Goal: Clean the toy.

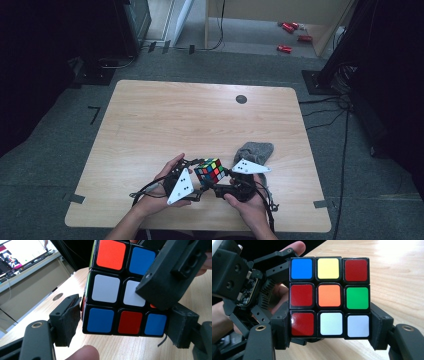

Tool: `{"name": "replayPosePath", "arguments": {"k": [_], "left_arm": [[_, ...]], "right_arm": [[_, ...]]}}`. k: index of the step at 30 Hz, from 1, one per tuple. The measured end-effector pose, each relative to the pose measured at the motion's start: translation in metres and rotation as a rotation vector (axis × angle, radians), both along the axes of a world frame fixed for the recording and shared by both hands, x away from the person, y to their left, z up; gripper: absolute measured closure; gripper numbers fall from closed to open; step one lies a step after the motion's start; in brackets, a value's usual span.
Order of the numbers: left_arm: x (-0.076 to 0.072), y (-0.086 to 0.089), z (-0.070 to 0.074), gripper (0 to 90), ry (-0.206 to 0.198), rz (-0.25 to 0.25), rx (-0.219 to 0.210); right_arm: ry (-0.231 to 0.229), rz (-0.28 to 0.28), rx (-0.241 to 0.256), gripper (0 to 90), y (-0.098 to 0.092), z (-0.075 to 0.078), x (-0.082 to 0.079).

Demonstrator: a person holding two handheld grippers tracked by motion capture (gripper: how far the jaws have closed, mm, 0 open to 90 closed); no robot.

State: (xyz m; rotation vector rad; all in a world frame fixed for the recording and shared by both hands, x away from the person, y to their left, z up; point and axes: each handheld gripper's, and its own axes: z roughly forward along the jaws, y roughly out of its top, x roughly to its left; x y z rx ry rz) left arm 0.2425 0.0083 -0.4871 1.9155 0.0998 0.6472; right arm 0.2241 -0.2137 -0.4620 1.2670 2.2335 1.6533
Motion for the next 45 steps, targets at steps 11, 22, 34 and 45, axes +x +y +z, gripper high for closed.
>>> {"name": "replayPosePath", "arguments": {"k": [11, 22, 34, 45], "left_arm": [[-0.003, -0.001, 0.001, 33.3, 0.002, 0.005, -0.003], [0.003, 0.005, 0.005, 33.7, 0.106, 0.02, -0.027], [0.016, 0.017, 0.009, 34.0, 0.288, 0.048, -0.053], [0.022, 0.026, 0.011, 34.0, 0.387, 0.024, -0.094]], "right_arm": [[0.096, 0.01, 0.086, 33.3, -0.007, -0.004, 0.008], [-0.019, 0.006, 0.107, 29.2, -0.014, -0.001, 0.006], [-0.234, -0.171, 0.024, 24.2, -0.046, 0.004, 0.009], [-0.213, -0.259, -0.397, 20.5, -0.08, -0.042, 0.037]]}}
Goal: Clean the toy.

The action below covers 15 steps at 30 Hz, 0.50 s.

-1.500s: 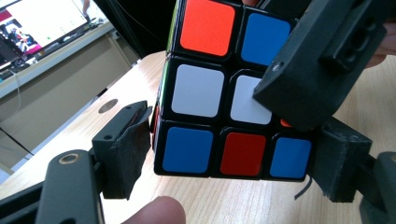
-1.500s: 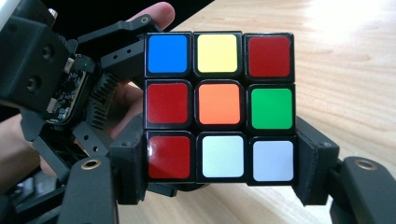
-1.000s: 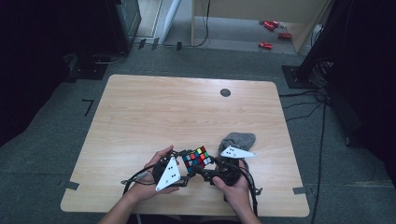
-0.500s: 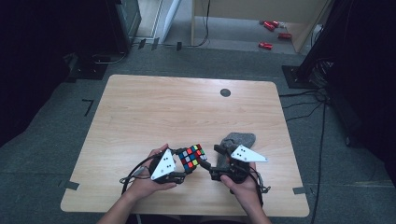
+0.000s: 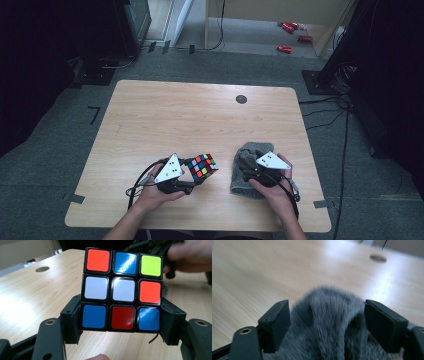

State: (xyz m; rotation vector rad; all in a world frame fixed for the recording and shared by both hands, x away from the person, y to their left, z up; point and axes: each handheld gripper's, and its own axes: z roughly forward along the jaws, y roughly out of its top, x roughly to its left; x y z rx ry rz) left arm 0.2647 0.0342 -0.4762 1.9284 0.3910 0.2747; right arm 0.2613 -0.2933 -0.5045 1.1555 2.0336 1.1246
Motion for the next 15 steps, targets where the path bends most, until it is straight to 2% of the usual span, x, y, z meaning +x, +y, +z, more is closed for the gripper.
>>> {"name": "replayPosePath", "arguments": {"k": [3, 5, 6, 7, 11, 14, 15], "left_arm": [[0.002, 0.003, 0.0, 34.0, 0.013, 0.014, -0.012], [0.003, 0.005, 0.001, 34.0, 0.02, 0.018, -0.017], [0.003, 0.006, 0.001, 34.0, 0.026, 0.012, -0.02], [0.003, 0.006, 0.002, 34.1, 0.033, 0.007, -0.022], [0.002, 0.005, 0.002, 34.1, 0.04, 0.016, -0.005], [0.003, 0.004, 0.002, 34.1, 0.046, 0.013, -0.001], [0.003, 0.004, 0.002, 34.1, 0.047, 0.012, 0.002]], "right_arm": [[0.046, 0.013, -0.116, 21.7, 0.001, -0.013, 0.004], [0.076, 0.02, -0.115, 26.5, 0.001, -0.018, 0.006], [0.082, 0.02, -0.116, 33.4, 0.002, -0.018, 0.006], [0.078, 0.024, -0.114, 44.4, 0.001, -0.018, 0.005], [0.124, 0.059, -0.082, 62.9, 0.0, -0.017, 0.004], [0.109, 0.059, -0.106, 71.7, 0.003, -0.014, 0.002], [0.106, 0.059, -0.079, 74.3, 0.005, -0.012, 0.0]]}}
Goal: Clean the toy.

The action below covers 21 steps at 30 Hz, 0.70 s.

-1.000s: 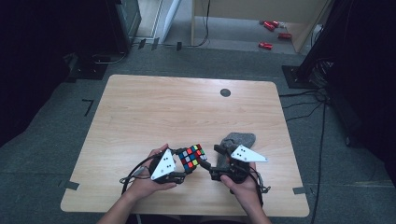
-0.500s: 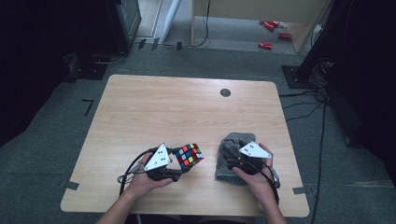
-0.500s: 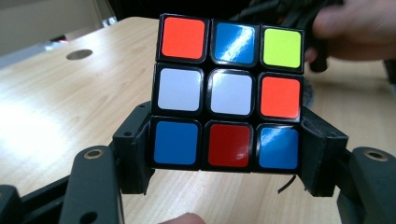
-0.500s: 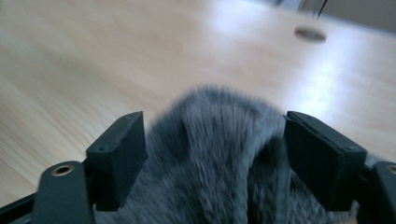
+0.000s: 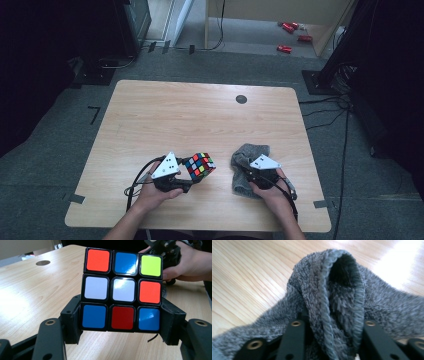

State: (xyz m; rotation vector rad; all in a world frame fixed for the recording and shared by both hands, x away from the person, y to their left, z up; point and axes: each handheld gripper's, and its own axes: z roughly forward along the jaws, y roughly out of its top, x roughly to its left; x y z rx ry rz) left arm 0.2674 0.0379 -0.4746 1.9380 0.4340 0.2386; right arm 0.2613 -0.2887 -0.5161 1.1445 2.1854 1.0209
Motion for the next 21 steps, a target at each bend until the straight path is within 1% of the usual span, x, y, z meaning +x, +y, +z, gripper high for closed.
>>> {"name": "replayPosePath", "arguments": {"k": [2, 3, 4, 7, 10, 12, 14, 15, 16, 17, 18, 19, 20, 21], "left_arm": [[0.0, -0.001, -0.001, 34.1, 0.002, -0.002, 0.007], [0.0, -0.002, -0.002, 34.4, 0.003, -0.003, 0.013], [0.0, -0.002, -0.002, 34.3, 0.003, -0.006, 0.018], [-0.002, -0.005, -0.002, 34.3, 0.0, -0.017, 0.02], [-0.004, -0.008, -0.002, 34.4, -0.011, -0.032, 0.02], [-0.006, -0.01, -0.001, 34.4, -0.015, -0.044, 0.019], [-0.008, -0.011, 0.0, 34.4, -0.024, -0.055, 0.01], [-0.009, -0.01, 0.001, 34.4, -0.027, -0.072, -0.01], [-0.01, -0.01, 0.002, 34.4, -0.034, -0.075, -0.005], [-0.011, -0.01, 0.003, 34.4, -0.049, -0.076, 0.001], [-0.011, -0.009, 0.003, 34.4, -0.05, -0.082, -0.004], [-0.011, -0.008, 0.003, 34.4, -0.046, -0.09, -0.015], [-0.011, -0.008, 0.004, 34.4, -0.048, -0.09, -0.016], [-0.011, -0.008, 0.004, 34.5, -0.052, -0.089, -0.015]], "right_arm": [[-0.009, 0.01, 0.091, 76.3, 0.003, 0.009, -0.004], [-0.031, 0.017, 0.133, 76.7, 0.005, 0.015, -0.007], [-0.057, 0.03, 0.164, 77.0, 0.008, 0.022, -0.01], [-0.125, 0.092, 0.252, 77.1, 0.022, 0.043, -0.023], [-0.2, 0.16, 0.309, 77.0, 0.038, 0.063, -0.037], [-0.222, 0.196, 0.354, 76.9, 0.047, 0.072, -0.044], [-0.229, 0.219, 0.381, 76.8, 0.054, 0.075, -0.049], [-0.223, 0.229, 0.38, 76.8, 0.057, 0.075, -0.049], [-0.212, 0.229, 0.366, 76.6, 0.059, 0.072, -0.049], [-0.213, 0.22, 0.383, 76.6, 0.059, 0.069, -0.048], [-0.192, 0.209, 0.414, 76.7, 0.057, 0.066, -0.046], [-0.174, 0.191, 0.419, 76.7, 0.054, 0.062, -0.043], [-0.162, 0.169, 0.397, 76.7, 0.052, 0.059, -0.041], [-0.145, 0.155, 0.39, 76.7, 0.05, 0.056, -0.038]]}}
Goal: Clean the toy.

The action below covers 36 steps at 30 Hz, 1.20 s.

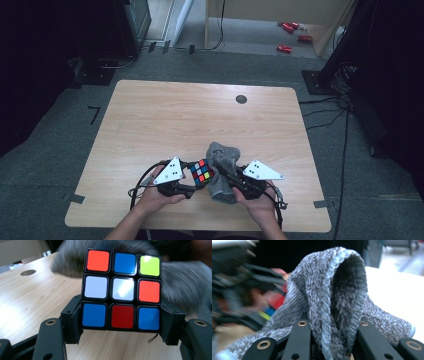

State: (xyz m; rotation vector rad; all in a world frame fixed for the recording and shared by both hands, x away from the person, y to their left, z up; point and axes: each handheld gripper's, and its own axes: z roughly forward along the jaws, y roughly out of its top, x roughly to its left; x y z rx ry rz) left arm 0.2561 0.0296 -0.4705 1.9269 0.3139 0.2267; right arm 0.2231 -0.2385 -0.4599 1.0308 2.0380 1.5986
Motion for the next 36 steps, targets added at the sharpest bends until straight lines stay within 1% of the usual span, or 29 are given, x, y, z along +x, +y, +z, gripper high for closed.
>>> {"name": "replayPosePath", "arguments": {"k": [1, 3, 4, 6, 8, 10, 11, 13, 14, 15, 16, 17, 19, 20, 22, 23, 24, 26, 28, 30, 31, 33, 35, 36], "left_arm": [[0.0, 0.0, 0.0, 34.5, 0.003, 0.0, -0.004], [0.0, -0.001, 0.0, 34.5, 0.006, -0.001, -0.003], [0.0, -0.002, -0.001, 34.5, 0.0, 0.0, 0.003], [-0.002, -0.004, 0.0, 34.5, -0.006, -0.009, 0.008], [-0.004, -0.005, 0.001, 34.5, -0.015, -0.02, -0.001], [-0.005, -0.004, 0.004, 34.5, -0.021, -0.025, -0.01], [-0.006, -0.004, 0.005, 34.5, -0.026, -0.028, -0.013], [-0.006, -0.003, 0.006, 34.5, -0.026, -0.024, -0.014], [-0.005, -0.003, 0.005, 34.5, -0.023, -0.022, -0.014], [-0.005, -0.003, 0.005, 34.5, -0.023, -0.015, -0.01], [-0.004, -0.004, 0.004, 34.5, -0.023, -0.008, -0.001], [-0.004, -0.005, 0.003, 34.5, -0.027, 0.0, 0.011], [-0.004, -0.006, 0.002, 34.5, -0.025, -0.002, 0.018], [-0.004, -0.006, 0.003, 34.5, -0.026, -0.006, 0.013], [-0.005, -0.005, 0.005, 34.5, -0.03, -0.01, 0.0], [-0.006, -0.004, 0.005, 34.5, -0.03, -0.013, -0.003], [-0.006, -0.003, 0.006, 34.5, -0.03, -0.016, -0.011], [-0.006, -0.002, 0.007, 34.5, -0.025, -0.016, -0.023], [-0.005, -0.003, 0.007, 34.5, -0.019, -0.014, -0.026], [-0.004, -0.004, 0.006, 34.5, -0.021, 0.001, -0.005], [-0.004, -0.005, 0.005, 34.5, -0.024, 0.003, 0.005], [-0.005, -0.006, 0.004, 34.5, -0.025, -0.005, 0.006], [-0.006, -0.005, 0.005, 34.5, -0.03, -0.004, 0.0], [-0.006, -0.005, 0.006, 34.5, -0.028, -0.006, -0.006]], "right_arm": [[0.017, -0.007, -0.001, 76.7, -0.002, -0.002, 0.002], [0.024, -0.017, -0.004, 76.7, -0.003, -0.001, 0.002], [0.013, -0.014, 0.001, 76.7, -0.001, 0.002, 0.0], [-0.022, 0.024, 0.032, 76.5, 0.003, 0.011, -0.006], [-0.065, 0.035, 0.015, 76.3, 0.009, 0.02, -0.011], [-0.075, 0.026, 0.013, 76.1, 0.01, 0.021, -0.012], [-0.065, 0.012, 0.017, 76.1, 0.008, 0.019, -0.009], [-0.009, -0.032, 0.019, 76.1, 0.0, 0.009, -0.002], [0.019, -0.042, 0.027, 76.1, -0.004, 0.005, 0.001], [0.036, -0.046, 0.034, 76.1, -0.006, 0.004, 0.002], [0.039, -0.042, 0.046, 76.0, -0.006, 0.004, 0.001], [0.027, -0.028, 0.059, 75.8, -0.004, 0.008, -0.002], [-0.021, 0.022, 0.077, 75.4, 0.004, 0.017, -0.009], [-0.042, 0.037, 0.068, 75.4, 0.009, 0.022, -0.012], [-0.073, 0.032, 0.033, 75.1, 0.014, 0.025, -0.015], [-0.076, 0.025, 0.032, 74.9, 0.013, 0.024, -0.013], [-0.053, 0.013, 0.051, 74.9, 0.01, 0.021, -0.011], [-0.006, -0.033, 0.043, 75.1, 0.003, 0.012, -0.004], [0.018, -0.048, 0.058, 75.1, -0.002, 0.008, -0.003], [0.001, -0.029, 0.066, 74.9, 0.0, 0.013, -0.007], [-0.019, -0.007, 0.073, 74.8, 0.004, 0.017, -0.009], [-0.046, 0.032, 0.086, 74.7, 0.011, 0.024, -0.014], [-0.062, 0.023, 0.067, 74.7, 0.014, 0.025, -0.016], [-0.052, 0.017, 0.075, 74.6, 0.013, 0.023, -0.014]]}}
